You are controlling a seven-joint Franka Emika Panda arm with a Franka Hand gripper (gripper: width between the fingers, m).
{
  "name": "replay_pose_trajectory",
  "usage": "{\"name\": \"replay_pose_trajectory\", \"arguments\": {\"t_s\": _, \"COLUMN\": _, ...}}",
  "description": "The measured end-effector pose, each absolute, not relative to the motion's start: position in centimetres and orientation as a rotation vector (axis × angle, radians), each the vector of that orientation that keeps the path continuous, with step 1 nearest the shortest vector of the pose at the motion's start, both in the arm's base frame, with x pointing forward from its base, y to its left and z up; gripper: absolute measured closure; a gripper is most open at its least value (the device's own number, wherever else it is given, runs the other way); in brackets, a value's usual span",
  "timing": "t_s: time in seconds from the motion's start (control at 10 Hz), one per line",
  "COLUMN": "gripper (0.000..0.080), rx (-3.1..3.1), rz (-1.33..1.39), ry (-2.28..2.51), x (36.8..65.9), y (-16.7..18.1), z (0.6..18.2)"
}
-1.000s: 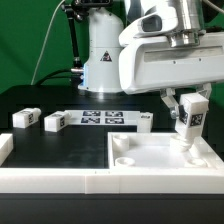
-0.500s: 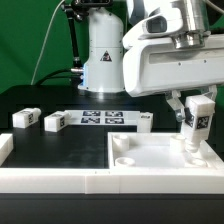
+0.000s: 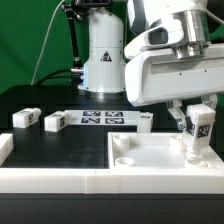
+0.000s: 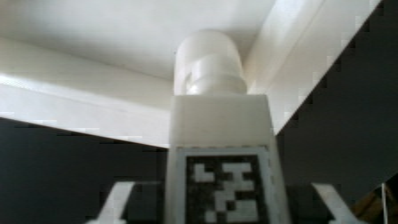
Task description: Assemble one leg
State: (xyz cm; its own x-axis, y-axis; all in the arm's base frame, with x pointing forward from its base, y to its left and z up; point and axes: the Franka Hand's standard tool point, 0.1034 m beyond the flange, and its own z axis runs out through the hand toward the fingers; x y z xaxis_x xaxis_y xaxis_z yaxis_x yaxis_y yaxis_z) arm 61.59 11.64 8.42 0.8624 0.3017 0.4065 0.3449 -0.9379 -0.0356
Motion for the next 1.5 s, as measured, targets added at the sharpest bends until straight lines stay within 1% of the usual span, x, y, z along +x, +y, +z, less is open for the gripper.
{"name": "replay_pose_trajectory", "arguments": {"t_s": 0.5, "gripper": 0.0509, "rx": -2.916, "rz": -0.681, "ry": -0.498, "x": 62.3, "y": 11.6, "z": 8.2}}
{"name": "replay_pose_trajectory", "arguments": {"t_s": 1.0, "gripper": 0.0509, "rx": -2.914, "rz": -0.684, "ry": -0.493, "x": 61.8, "y": 11.7, "z": 6.8}}
{"name": "replay_pose_trajectory", "arguments": {"t_s": 1.5, "gripper": 0.0509, "rx": -2.903, "rz": -0.761, "ry": -0.484, "x": 61.6, "y": 11.5, "z": 6.8}}
